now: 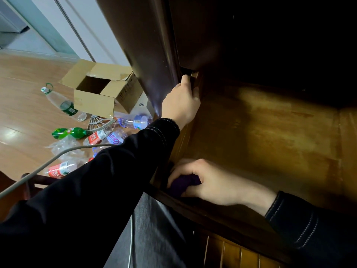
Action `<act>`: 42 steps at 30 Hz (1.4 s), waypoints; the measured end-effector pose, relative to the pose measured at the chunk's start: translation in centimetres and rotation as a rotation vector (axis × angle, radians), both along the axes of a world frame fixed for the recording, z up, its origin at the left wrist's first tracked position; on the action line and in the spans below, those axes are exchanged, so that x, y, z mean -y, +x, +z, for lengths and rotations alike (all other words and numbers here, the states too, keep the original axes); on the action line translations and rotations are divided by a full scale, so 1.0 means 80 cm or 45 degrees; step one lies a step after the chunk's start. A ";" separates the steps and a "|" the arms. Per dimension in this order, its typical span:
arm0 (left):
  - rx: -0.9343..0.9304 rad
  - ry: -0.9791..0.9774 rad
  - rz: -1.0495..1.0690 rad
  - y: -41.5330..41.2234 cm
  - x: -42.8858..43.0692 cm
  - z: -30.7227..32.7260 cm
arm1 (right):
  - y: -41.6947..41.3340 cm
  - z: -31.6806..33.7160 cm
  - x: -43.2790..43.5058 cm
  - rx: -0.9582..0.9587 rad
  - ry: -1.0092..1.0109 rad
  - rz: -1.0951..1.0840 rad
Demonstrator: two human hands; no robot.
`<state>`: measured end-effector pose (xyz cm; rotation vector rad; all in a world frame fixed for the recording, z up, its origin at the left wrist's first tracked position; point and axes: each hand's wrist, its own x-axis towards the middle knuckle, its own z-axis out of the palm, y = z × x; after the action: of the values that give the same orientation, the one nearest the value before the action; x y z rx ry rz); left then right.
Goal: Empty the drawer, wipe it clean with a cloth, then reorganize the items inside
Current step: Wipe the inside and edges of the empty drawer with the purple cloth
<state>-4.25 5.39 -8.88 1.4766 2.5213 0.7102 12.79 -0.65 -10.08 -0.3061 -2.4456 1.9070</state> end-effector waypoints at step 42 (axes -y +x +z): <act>0.003 -0.016 0.004 0.002 0.000 0.003 | 0.016 0.032 -0.027 0.100 0.142 0.299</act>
<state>-4.07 5.37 -8.66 1.4670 2.5219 0.6946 14.05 1.48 -7.55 -0.0948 -2.7359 1.8618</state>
